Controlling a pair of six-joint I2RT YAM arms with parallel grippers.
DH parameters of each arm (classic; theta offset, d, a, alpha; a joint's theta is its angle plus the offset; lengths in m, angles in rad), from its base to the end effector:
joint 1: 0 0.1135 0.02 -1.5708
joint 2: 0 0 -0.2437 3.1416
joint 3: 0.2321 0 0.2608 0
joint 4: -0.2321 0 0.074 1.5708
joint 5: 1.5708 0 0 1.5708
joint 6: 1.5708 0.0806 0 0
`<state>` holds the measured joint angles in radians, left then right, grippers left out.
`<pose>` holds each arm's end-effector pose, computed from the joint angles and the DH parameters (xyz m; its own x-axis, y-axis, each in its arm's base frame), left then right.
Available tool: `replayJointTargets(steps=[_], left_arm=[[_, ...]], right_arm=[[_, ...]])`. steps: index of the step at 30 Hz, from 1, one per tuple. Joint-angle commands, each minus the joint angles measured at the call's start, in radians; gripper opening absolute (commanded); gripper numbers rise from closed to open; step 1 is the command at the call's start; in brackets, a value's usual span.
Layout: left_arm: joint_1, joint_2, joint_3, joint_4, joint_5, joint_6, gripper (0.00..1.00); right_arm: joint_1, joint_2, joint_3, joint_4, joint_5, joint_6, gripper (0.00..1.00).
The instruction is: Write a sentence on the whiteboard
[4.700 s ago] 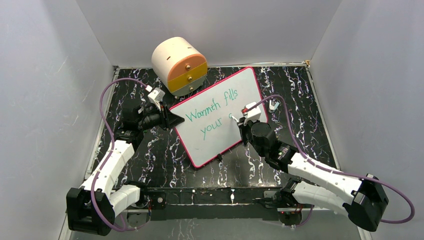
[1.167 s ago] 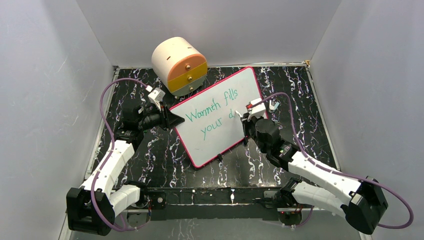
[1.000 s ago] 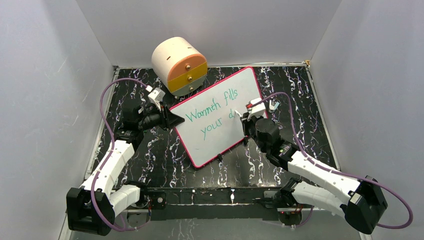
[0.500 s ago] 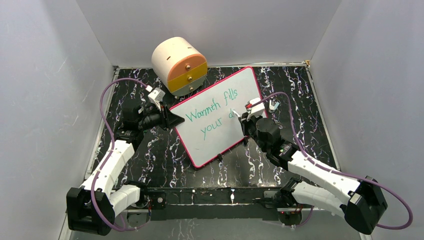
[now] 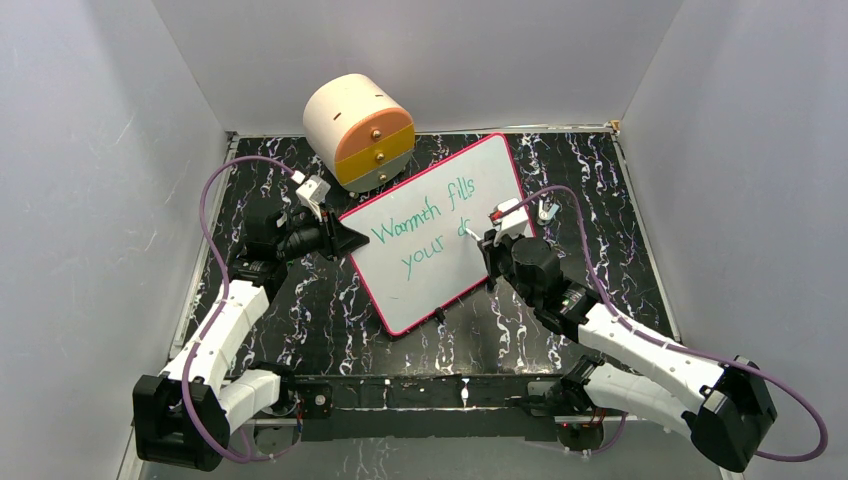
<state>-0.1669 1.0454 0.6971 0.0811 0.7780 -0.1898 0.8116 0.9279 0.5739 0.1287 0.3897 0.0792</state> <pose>0.2702 -0.1029 0.2594 -0.4039 -0.0682 -0.9122 0.7227 0.5876 -0.3639 0.2133 0.1803 0.2436 -0.1862 -0.0899 -0.9784 -0.4026 0.9153 -0.0075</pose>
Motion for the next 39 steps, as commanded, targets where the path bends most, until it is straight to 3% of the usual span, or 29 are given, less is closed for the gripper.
replayJointTargets(steps=[1,39], left_arm=[[-0.021,0.052,-0.054,-0.181,-0.137,0.172,0.0],[-0.022,0.053,-0.055,-0.182,-0.131,0.173,0.0]], right_arm=[[0.0,-0.004,0.01,-0.018,0.011,0.015,0.0],[-0.012,0.005,0.014,0.128,0.061,-0.019,0.0]])
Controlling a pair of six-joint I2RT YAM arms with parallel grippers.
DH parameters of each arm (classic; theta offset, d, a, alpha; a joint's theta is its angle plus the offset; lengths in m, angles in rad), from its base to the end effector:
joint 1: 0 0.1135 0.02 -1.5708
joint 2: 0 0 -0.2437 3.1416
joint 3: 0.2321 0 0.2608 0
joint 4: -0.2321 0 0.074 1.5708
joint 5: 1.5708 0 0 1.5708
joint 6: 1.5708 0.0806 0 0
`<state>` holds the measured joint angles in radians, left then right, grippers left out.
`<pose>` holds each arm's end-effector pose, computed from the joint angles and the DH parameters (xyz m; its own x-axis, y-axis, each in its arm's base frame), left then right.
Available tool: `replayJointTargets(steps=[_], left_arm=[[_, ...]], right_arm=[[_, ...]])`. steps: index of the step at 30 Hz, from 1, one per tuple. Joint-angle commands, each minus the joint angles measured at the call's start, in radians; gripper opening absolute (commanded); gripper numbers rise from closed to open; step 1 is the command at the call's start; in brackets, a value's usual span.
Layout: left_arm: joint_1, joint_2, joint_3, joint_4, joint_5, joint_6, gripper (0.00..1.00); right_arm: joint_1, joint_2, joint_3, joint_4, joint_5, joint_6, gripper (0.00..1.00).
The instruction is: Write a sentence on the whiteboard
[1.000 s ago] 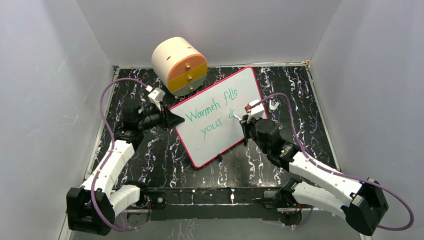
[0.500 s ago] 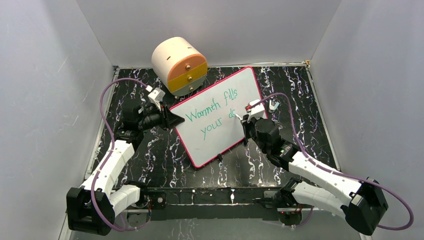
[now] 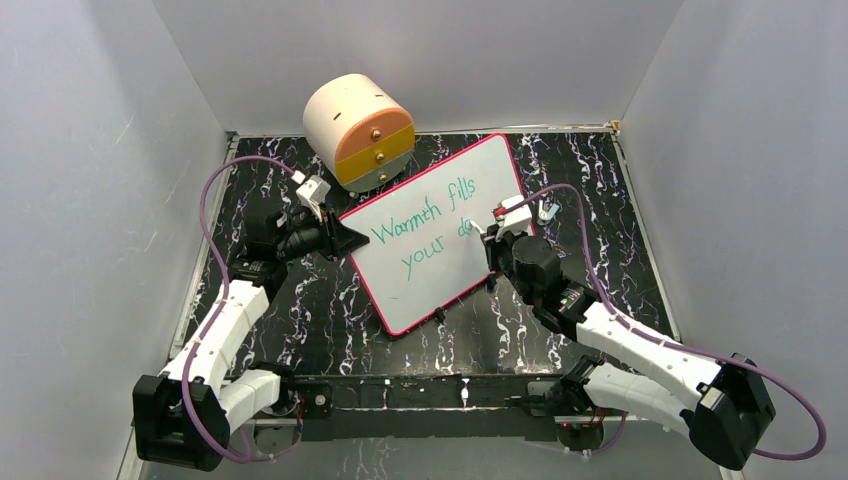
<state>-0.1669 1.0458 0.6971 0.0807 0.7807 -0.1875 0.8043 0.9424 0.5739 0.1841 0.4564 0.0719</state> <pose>0.2701 -0.1030 0.2593 -0.4033 -0.0663 -0.9127 0.7248 0.5857 -0.3628 0.2191 0.1763 0.2483 -0.1517 -0.0646 -0.9863 -0.3361 0.9418 -0.0100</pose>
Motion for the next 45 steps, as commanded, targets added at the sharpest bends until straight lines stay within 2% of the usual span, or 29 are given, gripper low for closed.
replayJointTargets(steps=[1,23,35,45], left_arm=[[-0.022,0.053,-0.054,-0.18,-0.134,0.171,0.0],[-0.023,0.05,-0.056,-0.181,-0.14,0.171,0.0],[-0.023,0.051,-0.054,-0.182,-0.144,0.171,0.0],[-0.023,0.053,-0.056,-0.182,-0.142,0.171,0.0]], right_arm=[[-0.005,-0.013,0.014,0.072,-0.01,-0.011,0.0],[-0.011,-0.025,-0.012,-0.033,-0.011,0.033,0.0],[-0.022,-0.02,-0.023,-0.037,0.047,0.035,0.0],[-0.03,-0.05,-0.015,0.018,0.013,0.016,0.0]])
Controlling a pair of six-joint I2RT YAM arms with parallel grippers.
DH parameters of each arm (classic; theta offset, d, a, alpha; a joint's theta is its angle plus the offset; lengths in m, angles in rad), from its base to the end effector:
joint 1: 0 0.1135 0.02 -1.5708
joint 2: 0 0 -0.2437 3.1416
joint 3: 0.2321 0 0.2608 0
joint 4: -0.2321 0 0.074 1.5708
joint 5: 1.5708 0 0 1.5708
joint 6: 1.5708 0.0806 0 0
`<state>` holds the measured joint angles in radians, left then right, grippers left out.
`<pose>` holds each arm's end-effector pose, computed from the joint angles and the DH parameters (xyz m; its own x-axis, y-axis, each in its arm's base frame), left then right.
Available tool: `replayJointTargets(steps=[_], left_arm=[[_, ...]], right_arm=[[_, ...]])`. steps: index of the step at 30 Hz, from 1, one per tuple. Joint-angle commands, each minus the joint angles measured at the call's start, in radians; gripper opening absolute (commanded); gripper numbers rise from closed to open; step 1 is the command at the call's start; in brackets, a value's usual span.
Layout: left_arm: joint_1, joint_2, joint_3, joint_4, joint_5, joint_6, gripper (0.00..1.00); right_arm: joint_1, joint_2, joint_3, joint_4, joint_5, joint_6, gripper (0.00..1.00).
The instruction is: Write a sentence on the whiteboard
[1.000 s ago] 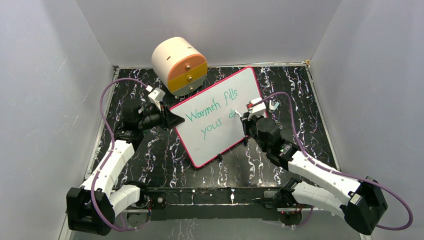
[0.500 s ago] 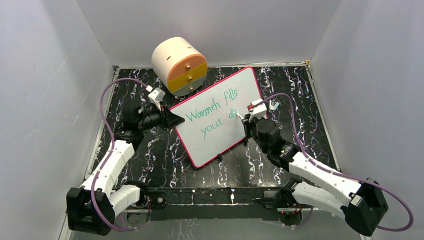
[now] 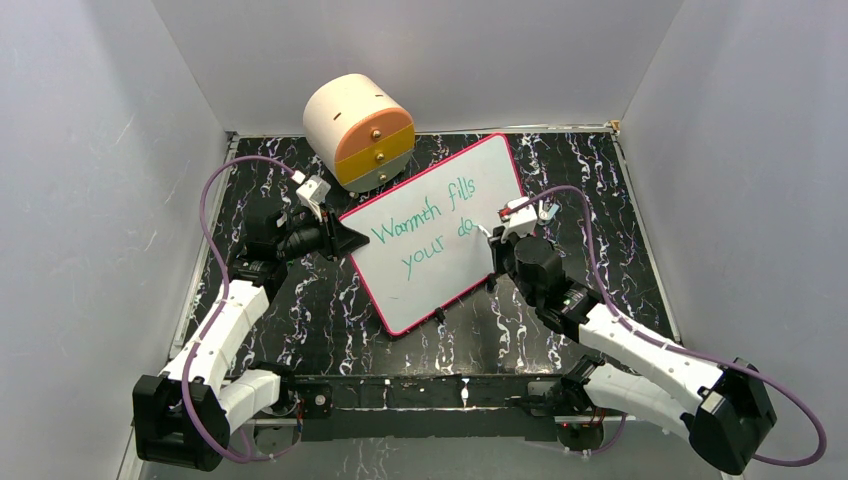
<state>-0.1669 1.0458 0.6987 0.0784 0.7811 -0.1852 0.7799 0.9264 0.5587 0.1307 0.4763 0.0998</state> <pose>0.2701 -0.1031 0.2596 -0.4023 -0.0648 -0.9132 0.7257 0.5856 -0.3612 0.2205 0.1661 0.2389 -0.1968 -0.0701 -0.9779 -0.2899 0.9570 -0.0103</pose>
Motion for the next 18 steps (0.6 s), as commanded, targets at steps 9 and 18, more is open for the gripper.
replayJointTargets(steps=[9,18], left_arm=[[-0.022,0.056,-0.054,-0.18,-0.14,0.168,0.0],[-0.023,0.054,-0.055,-0.18,-0.14,0.169,0.0]], right_arm=[[-0.011,-0.025,0.018,0.115,-0.031,-0.028,0.0],[-0.017,-0.008,0.026,0.144,-0.055,-0.027,0.0]])
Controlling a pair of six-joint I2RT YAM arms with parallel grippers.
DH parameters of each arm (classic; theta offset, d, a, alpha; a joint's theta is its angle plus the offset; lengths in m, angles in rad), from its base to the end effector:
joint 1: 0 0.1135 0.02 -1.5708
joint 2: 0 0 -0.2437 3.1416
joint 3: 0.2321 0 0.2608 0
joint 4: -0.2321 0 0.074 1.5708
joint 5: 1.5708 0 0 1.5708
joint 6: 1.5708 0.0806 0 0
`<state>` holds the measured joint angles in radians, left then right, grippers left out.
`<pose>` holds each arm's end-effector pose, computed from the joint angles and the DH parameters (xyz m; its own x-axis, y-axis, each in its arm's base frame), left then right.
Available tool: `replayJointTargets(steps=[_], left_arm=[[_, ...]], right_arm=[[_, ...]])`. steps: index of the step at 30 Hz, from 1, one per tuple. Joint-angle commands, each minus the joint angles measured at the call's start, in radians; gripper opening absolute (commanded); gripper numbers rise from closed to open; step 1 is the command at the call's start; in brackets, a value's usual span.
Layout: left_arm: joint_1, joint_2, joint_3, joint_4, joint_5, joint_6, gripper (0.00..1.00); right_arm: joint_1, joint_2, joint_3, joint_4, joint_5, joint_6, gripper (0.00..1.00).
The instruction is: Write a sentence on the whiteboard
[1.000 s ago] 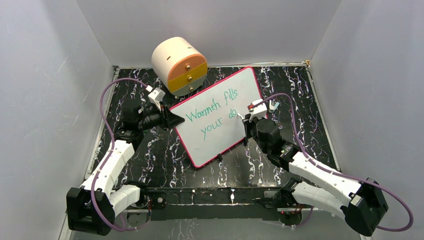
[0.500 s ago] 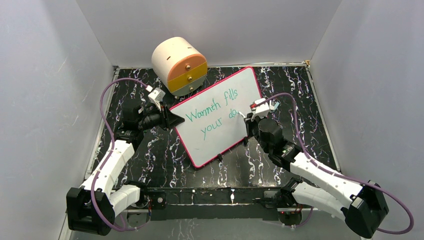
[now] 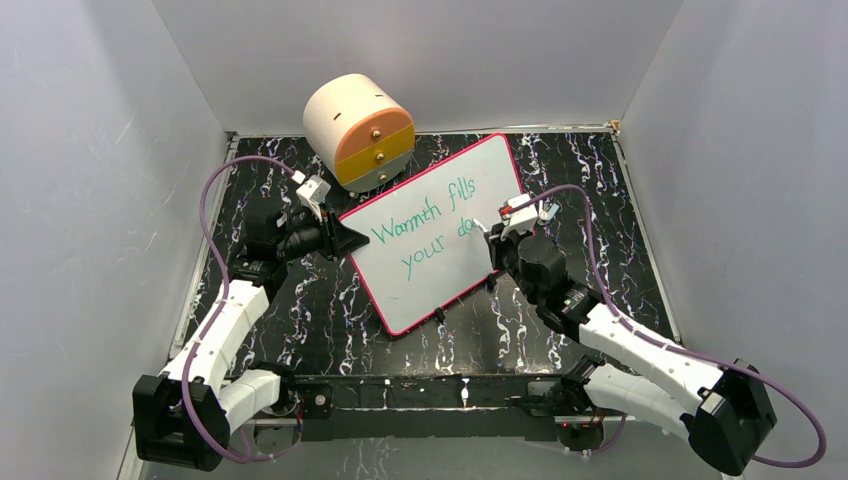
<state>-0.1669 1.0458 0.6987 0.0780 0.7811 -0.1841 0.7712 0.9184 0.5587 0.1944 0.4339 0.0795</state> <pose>0.2701 -0.1030 0.2596 -0.4019 -0.0641 -0.9135 0.7260 0.5857 -0.3605 0.2214 0.1680 0.2498 -0.1442 -0.0397 -0.9887 -0.3246 0.9458 0.0094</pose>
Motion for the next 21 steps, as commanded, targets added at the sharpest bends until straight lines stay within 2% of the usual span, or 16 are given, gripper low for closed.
replayJointTargets(steps=[1,8,21], left_arm=[[-0.023,0.055,-0.057,-0.179,-0.14,0.167,0.0],[-0.023,0.053,-0.056,-0.179,-0.141,0.168,0.0],[-0.022,0.051,-0.056,-0.179,-0.141,0.168,0.0]], right_arm=[[-0.01,0.004,0.027,0.082,-0.013,-0.008,0.0],[-0.021,0.034,0.017,0.081,-0.013,0.001,0.0],[-0.025,0.003,-0.01,-0.042,0.015,0.066,0.0]])
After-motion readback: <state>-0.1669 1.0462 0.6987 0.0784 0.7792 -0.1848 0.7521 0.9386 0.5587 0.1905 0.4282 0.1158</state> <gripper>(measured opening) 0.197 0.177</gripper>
